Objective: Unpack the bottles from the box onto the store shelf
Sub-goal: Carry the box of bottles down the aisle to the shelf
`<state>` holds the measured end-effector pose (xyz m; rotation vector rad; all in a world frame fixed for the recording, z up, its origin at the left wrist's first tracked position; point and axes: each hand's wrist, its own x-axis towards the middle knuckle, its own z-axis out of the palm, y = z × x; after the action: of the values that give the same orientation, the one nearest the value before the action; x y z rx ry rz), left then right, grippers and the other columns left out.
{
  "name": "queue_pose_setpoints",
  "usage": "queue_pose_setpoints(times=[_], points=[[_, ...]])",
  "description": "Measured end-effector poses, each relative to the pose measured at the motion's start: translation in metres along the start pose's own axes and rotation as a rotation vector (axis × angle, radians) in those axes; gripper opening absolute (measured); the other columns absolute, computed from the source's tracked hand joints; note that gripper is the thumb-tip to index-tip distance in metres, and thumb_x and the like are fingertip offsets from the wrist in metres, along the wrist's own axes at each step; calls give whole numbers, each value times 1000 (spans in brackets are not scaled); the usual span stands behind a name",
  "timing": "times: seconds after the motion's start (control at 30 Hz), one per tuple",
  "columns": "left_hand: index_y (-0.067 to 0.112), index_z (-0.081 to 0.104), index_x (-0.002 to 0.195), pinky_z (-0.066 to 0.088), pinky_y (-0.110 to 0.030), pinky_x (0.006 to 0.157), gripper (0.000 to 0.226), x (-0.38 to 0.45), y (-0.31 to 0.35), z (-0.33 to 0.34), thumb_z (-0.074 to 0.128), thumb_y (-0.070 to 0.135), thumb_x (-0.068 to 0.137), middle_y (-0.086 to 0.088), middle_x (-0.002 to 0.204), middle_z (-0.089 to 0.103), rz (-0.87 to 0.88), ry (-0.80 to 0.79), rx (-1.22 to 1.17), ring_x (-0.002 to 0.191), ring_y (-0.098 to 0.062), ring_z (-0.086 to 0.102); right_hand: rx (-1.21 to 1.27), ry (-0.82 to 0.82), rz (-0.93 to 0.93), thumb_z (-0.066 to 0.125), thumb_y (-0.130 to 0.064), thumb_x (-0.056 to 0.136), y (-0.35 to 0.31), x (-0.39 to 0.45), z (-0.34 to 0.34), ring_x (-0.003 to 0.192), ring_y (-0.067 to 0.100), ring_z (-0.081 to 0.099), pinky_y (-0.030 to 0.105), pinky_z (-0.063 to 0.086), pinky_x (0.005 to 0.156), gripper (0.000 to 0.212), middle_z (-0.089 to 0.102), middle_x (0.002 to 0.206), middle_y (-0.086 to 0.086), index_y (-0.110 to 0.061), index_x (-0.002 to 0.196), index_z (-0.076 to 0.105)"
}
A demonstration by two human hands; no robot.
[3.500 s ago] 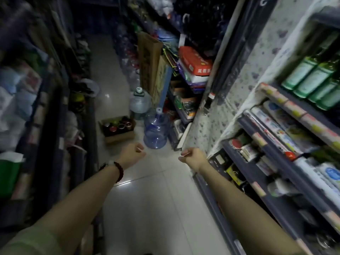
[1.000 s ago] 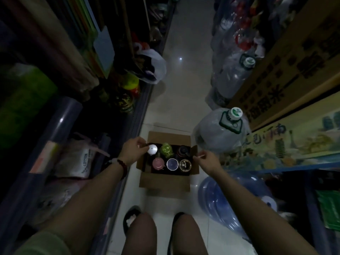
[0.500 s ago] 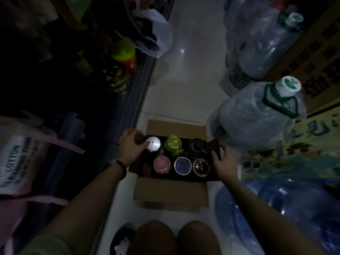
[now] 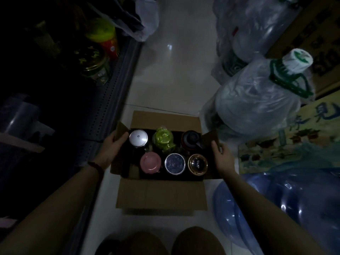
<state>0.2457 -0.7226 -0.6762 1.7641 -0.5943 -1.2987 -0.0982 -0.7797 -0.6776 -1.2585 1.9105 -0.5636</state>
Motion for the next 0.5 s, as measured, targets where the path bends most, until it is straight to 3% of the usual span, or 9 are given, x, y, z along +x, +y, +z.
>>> queue_pose_setpoints(times=[0.17,0.27,0.4,0.5], points=[[3,56,125,44,-29,84,30,4,-1,3,48,14,98,-10,112,61,86,55,75,101,-22,57,-51,-59,-20,45,-42,99,-3,3,0,71,32,62,39,47,65,56,67,78,24,7,79,63],[2,58,116,46,-26,69,24,3,0,1,45,13,99,-10,96,62,95,83,83,95,-22,55,-116,-26,-52,44,-37,100,-8,0,4,53,21,48,31,33,51,51,53,58,11,-7,58,51],[7,58,101,44,-22,61,13,0,0,-2,47,13,98,0,75,58,109,130,92,74,-17,53,-126,-7,-81,45,-33,101,-14,-3,-2,51,18,45,32,32,52,48,50,57,7,-14,56,47],[3,61,99,46,-25,65,17,-11,8,-3,48,13,98,-12,82,61,110,134,122,77,-20,54,-127,-10,-100,45,-30,101,-25,-10,-11,51,18,45,31,33,52,47,50,56,6,-15,57,48]])
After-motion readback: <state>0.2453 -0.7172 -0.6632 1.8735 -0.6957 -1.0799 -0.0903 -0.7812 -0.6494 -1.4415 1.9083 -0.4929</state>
